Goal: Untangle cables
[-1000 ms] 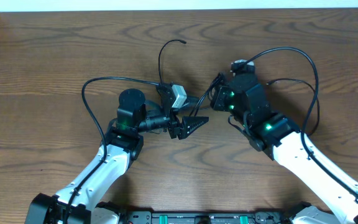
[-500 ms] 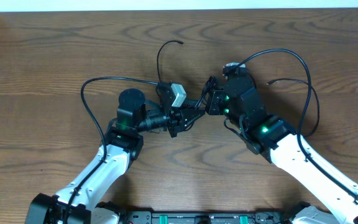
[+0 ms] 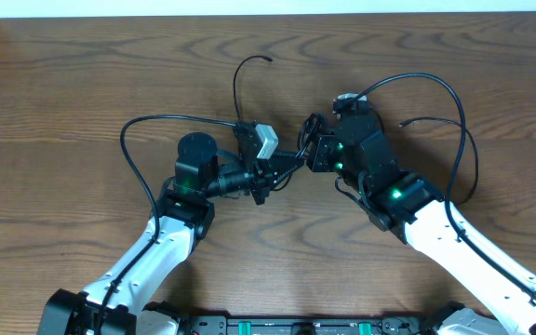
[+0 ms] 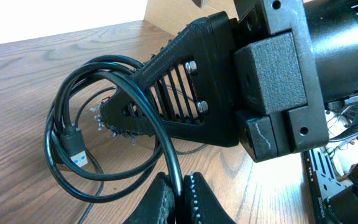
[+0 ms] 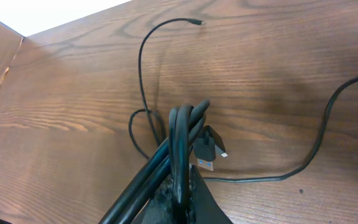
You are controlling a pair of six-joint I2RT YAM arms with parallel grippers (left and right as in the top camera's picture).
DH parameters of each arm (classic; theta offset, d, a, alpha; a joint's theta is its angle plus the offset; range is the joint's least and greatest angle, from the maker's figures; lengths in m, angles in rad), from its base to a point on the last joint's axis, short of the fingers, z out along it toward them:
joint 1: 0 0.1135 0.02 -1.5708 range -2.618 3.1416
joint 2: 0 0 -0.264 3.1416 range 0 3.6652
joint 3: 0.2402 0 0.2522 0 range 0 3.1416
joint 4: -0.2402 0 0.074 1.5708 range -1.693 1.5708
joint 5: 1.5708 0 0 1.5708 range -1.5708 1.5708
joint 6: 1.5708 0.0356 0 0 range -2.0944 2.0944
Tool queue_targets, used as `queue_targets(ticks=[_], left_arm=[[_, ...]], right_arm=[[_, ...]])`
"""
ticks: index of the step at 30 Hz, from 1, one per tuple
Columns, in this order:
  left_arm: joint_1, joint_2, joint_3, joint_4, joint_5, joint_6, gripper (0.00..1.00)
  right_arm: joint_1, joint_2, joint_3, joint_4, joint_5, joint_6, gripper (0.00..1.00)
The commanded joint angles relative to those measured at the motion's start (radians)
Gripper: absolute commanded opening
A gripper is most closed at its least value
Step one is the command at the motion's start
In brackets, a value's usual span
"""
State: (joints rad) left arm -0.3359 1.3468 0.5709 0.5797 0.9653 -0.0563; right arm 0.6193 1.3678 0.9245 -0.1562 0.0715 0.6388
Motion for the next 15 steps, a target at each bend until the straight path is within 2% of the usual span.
queue_targets(ticks=[1, 7, 15], left_arm=[[-0.002, -0.002, 0.01, 0.004, 0.009, 0.003, 0.08], [-0.001, -0.002, 0.01, 0.004, -0.048, 0.003, 0.07], [-0.001, -0.002, 0.01, 0.003, -0.294, 0.002, 0.07]], right_arm=[[0.011, 0.007, 0.006, 0.002, -0.003, -0.016, 0.01], [0.011, 0.007, 0.006, -0.029, -0.002, -0.016, 0.02], [0.01, 0.007, 0.006, -0.175, 0.035, -0.016, 0.01]])
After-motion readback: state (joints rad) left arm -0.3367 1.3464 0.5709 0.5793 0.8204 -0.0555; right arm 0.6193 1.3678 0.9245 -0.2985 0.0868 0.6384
